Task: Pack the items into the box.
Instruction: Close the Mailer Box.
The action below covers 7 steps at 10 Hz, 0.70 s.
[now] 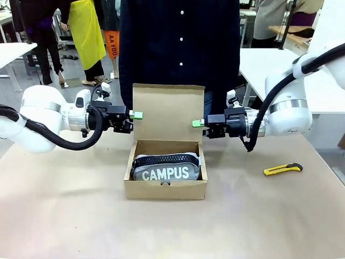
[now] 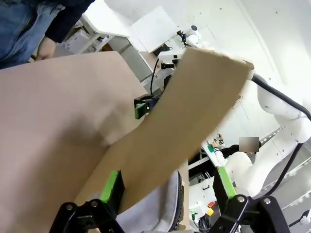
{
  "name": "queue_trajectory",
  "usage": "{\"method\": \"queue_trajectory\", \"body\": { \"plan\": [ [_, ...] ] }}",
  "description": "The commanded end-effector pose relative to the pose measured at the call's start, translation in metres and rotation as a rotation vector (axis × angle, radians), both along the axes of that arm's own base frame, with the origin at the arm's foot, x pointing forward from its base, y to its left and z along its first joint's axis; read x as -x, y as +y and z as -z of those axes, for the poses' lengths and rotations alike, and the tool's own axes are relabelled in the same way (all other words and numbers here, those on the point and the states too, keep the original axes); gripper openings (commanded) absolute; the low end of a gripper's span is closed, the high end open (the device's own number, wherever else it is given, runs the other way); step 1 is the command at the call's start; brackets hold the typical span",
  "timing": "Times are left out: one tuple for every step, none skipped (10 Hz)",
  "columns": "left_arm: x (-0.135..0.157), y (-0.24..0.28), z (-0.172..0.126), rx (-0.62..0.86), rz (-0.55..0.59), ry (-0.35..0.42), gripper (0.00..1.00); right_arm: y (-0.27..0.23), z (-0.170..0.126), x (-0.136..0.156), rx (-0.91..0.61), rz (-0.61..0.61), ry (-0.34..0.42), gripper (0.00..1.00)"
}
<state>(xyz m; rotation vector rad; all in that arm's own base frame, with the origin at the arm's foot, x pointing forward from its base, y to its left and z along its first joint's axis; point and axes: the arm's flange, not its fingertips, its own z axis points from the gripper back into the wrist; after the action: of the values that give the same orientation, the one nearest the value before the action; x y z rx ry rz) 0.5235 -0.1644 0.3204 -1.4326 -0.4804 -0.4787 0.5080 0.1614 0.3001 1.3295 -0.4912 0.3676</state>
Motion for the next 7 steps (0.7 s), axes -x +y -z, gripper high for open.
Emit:
{"method": "queue_trajectory", "body": {
  "plan": [
    [0.023, 0.003, -0.007, 0.032, -0.035, -0.07, 0.96, -0.003, -0.006, 0.021, -0.074, 0.02, -0.087, 1.0],
    [0.032, 0.004, -0.011, 0.038, -0.033, -0.094, 0.96, -0.002, -0.01, 0.028, -0.072, 0.018, -0.114, 1.0],
    [0.041, 0.004, -0.015, 0.048, -0.033, -0.119, 0.96, -0.001, -0.014, 0.036, -0.068, 0.023, -0.141, 1.0],
    [0.05, 0.004, -0.019, 0.049, -0.039, -0.151, 0.96, -0.001, -0.018, 0.043, -0.069, 0.025, -0.161, 1.0],
    [0.06, 0.004, -0.023, 0.054, -0.038, -0.183, 0.96, 0.0, -0.021, 0.052, -0.066, 0.028, -0.187, 1.0],
    [0.067, 0.005, -0.026, 0.062, -0.038, -0.208, 0.96, 0.0, -0.023, 0.059, -0.059, 0.024, -0.206, 1.0],
    [0.072, 0.006, -0.027, 0.058, -0.047, -0.215, 0.96, 0.001, -0.024, 0.062, -0.041, 0.034, -0.22, 1.0]
  ]
}}
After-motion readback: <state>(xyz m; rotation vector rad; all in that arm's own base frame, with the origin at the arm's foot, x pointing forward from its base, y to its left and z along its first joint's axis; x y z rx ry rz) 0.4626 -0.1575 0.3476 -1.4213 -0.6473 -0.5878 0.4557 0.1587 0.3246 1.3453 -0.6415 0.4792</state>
